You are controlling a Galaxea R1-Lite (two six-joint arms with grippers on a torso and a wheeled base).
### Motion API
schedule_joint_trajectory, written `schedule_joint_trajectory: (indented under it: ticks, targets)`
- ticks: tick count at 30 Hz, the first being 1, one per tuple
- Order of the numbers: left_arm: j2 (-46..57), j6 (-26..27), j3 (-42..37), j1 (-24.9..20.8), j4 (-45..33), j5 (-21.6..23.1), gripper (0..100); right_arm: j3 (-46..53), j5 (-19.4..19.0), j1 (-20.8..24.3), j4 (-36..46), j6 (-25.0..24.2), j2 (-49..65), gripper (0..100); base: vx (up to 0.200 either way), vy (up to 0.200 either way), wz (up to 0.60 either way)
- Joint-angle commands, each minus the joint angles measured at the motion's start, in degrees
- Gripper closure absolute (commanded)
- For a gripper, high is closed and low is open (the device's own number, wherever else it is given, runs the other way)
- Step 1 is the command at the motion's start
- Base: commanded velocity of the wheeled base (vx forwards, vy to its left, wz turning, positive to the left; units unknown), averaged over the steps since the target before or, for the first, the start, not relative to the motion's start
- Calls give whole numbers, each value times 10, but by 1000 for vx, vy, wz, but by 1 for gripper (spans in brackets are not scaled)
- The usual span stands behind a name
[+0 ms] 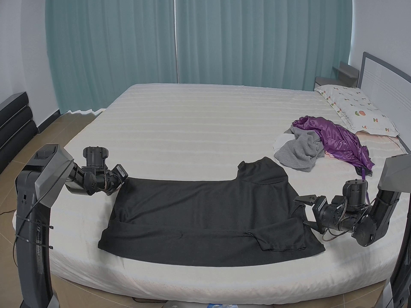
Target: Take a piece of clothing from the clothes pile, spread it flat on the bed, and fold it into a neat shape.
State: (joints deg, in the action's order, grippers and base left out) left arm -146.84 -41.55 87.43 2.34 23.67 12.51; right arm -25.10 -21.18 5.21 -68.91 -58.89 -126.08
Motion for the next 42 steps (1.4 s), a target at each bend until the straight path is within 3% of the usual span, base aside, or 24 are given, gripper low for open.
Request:
schedule_joint_trajectory:
  ticks: [1, 8, 13, 20, 29, 42]
  targets:
    - [1, -10, -1, 4, 13, -5, 100, -14, 3, 3, 0, 1, 3, 0, 0, 0, 0]
    - [0, -36, 1, 10, 26, -9, 100, -80, 29, 38, 11, 33, -23, 0, 0, 0, 0]
    - [0, -39, -1, 14, 25, -8, 100, -168, 82, 66, 96, 70, -41, 0, 0, 0, 0]
    - [0, -40, -4, 14, 23, -3, 100, -293, 105, 54, 131, 144, -108, 0, 0, 0, 0]
    - [1, -40, -16, 14, 25, 0, 100, -479, 121, 46, 269, 207, -143, 0, 0, 0, 0]
    - [0, -40, -16, 14, 23, 0, 100, -606, 137, 18, 355, 237, -196, 0, 0, 0, 0]
